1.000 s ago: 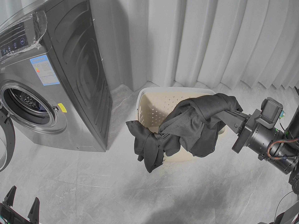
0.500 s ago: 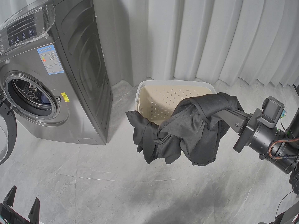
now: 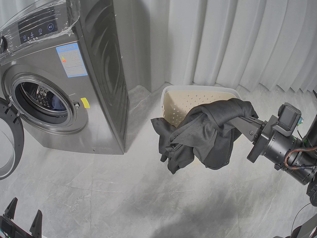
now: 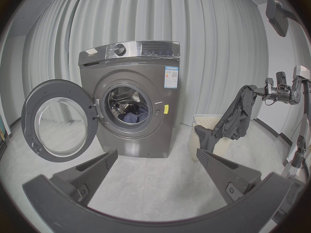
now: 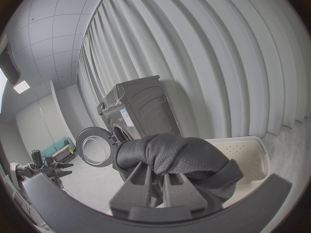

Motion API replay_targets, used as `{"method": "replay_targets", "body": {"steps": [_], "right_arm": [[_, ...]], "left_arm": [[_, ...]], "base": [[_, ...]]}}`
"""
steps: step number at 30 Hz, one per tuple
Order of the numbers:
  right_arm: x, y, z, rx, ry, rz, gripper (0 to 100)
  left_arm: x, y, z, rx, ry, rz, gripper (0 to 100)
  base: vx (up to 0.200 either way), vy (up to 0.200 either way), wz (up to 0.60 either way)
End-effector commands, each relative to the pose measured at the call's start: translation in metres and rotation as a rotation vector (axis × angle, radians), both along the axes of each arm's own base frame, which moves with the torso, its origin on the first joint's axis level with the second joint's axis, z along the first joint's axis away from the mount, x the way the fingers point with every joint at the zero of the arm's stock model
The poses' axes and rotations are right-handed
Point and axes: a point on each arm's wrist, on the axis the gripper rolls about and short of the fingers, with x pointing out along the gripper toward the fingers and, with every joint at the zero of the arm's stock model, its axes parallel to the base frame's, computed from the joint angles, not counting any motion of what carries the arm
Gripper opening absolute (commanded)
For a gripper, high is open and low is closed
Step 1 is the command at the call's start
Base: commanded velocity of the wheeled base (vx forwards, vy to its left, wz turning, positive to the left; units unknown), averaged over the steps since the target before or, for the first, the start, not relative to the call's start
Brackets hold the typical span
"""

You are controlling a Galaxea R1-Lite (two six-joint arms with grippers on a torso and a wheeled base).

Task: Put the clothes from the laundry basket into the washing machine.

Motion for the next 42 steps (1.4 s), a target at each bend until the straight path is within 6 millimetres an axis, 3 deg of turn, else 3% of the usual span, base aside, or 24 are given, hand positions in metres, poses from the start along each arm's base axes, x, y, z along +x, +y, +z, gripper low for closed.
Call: {"method": "replay_targets", "body": {"steps": [1,21,30,36,42], "right_arm": [[0.0005,0.0006,-0.0015,-0.004,0.006,0.001,0],[0.0004,0.0006,-0.0031,-0.006,0.012,0.004,0],[0.0008,0.0009,-0.0042,-0.006,0.018,0.005,0],[0.001,0.0007,-0.0042,-0.005,0.019,0.003,0],[0.001,0.0007,-0.0042,-0.005,0.019,0.003,0]], "left_arm": [[0.0008,0.0,-0.0051,-0.001,0.011,0.001,100],[0.0008,0.0,-0.0051,-0.001,0.011,0.001,100],[0.0008,0.0,-0.0053,-0.001,0.013,0.001,100],[0.0008,0.0,-0.0051,-0.001,0.011,0.001,100],[0.0007,0.0,-0.0048,-0.001,0.011,-0.001,100]], "base": [[0.0,0.2,0.0],[0.0,0.2,0.0],[0.0,0.0,0.0],[-0.2,0.0,0.0],[0.0,0.0,0.0]]}}
